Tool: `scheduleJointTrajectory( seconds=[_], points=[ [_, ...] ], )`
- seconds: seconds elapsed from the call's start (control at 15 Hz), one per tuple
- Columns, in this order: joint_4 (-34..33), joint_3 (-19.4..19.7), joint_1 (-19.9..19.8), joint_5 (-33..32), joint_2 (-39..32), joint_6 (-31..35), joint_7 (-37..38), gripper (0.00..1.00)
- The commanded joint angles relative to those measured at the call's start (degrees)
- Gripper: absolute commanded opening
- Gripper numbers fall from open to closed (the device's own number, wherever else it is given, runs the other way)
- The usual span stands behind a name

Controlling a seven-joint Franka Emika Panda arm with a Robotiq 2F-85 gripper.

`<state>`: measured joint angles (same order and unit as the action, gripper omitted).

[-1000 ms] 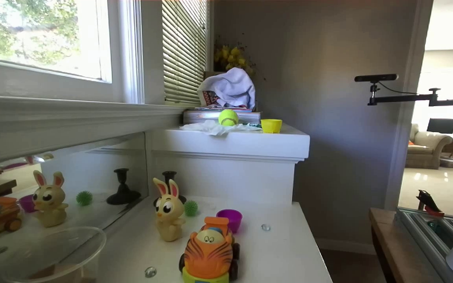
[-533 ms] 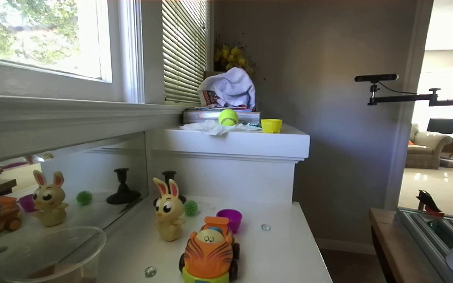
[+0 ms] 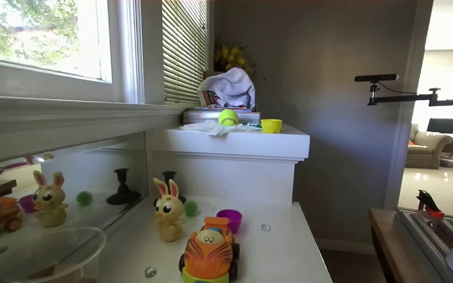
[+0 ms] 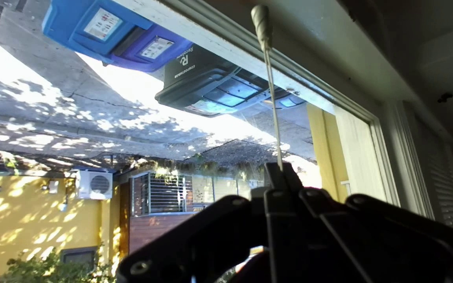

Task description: Close the blinds of the window

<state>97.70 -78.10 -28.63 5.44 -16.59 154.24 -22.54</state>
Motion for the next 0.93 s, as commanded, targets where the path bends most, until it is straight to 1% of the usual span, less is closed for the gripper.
scheduleJointTrajectory(
  seconds=[0.0,0.33,0.47,0.73,0.87],
  points=[
    [2.8,-7.1,-9.7,3.4,3.5,-1.1,-0.8,0.0],
    [5.2,-18.8,-24.0,1.1,3.2,-2.0,0.8,0.0],
    [5.9,-24.1,-30.0,-0.3,2.5,-2.8,1.7,0.0],
    [8.0,-34.6,-41.8,-4.1,0.3,-5.7,3.9,0.0],
    [9.1,-39.5,-47.7,-7.0,-0.5,-7.2,6.0,0.0]
  ],
)
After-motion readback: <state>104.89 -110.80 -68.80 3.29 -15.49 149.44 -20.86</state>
